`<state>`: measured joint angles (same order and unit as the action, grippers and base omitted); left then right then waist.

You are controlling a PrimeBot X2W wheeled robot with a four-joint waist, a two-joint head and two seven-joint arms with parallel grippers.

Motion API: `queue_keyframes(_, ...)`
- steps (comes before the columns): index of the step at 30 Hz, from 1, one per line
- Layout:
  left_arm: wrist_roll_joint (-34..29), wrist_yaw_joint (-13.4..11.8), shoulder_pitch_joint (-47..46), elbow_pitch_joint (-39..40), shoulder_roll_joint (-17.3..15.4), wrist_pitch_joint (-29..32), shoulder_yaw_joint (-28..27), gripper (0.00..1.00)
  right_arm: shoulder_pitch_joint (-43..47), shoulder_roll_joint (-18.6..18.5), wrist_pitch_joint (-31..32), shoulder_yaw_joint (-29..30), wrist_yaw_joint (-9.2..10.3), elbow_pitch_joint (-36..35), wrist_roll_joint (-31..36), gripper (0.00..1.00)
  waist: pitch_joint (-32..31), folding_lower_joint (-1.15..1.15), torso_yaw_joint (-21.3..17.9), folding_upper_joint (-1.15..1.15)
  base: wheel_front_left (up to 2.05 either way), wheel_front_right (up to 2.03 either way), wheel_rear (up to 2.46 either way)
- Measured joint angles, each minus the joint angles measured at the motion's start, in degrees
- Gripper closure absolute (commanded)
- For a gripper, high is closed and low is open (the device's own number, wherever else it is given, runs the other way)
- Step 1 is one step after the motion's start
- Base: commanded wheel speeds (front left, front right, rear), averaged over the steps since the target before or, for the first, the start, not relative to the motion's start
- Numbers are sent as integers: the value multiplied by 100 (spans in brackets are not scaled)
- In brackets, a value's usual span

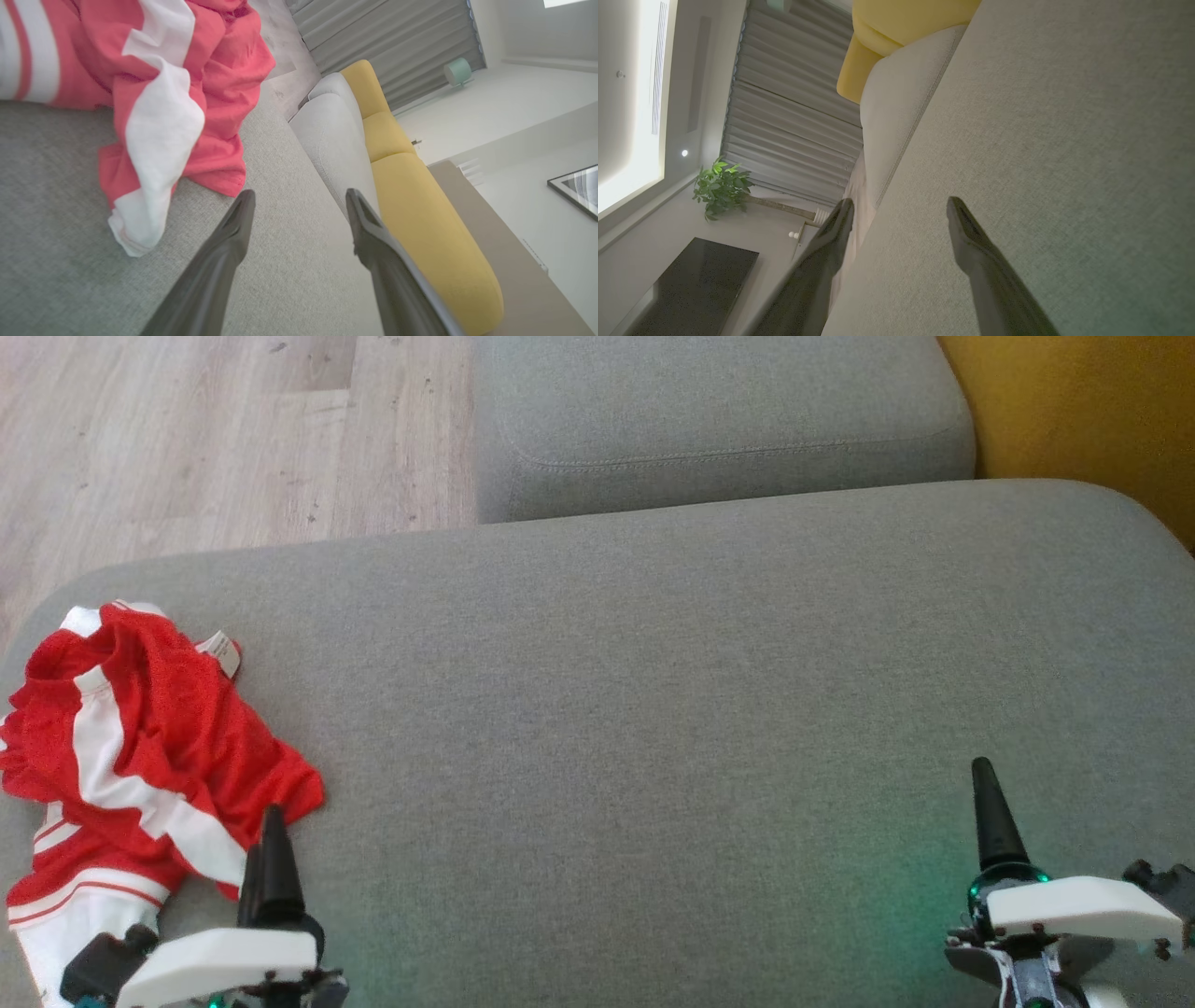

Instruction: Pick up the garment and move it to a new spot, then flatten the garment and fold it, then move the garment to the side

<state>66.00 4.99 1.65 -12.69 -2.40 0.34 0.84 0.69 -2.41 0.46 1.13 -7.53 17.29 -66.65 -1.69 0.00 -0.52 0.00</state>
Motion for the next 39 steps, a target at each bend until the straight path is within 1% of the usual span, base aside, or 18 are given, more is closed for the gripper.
queue_keyframes(16,-1224,-250,99,221,-123,-261,464,0,13,0,-258,-271,0,-151,1241,0,-93,0,-21,0,0,0,0)
queue_keyframes(32,-2368,-403,188,514,-253,-546,847,0,139,0,-545,-622,0,-286,2398,0,-191,0,-47,0,0,0,0)
queue_keyframes(39,-2822,-448,249,602,-275,-653,899,0,139,-1,-657,-753,0,-360,2908,0,-229,0,-65,0,0,0,0)
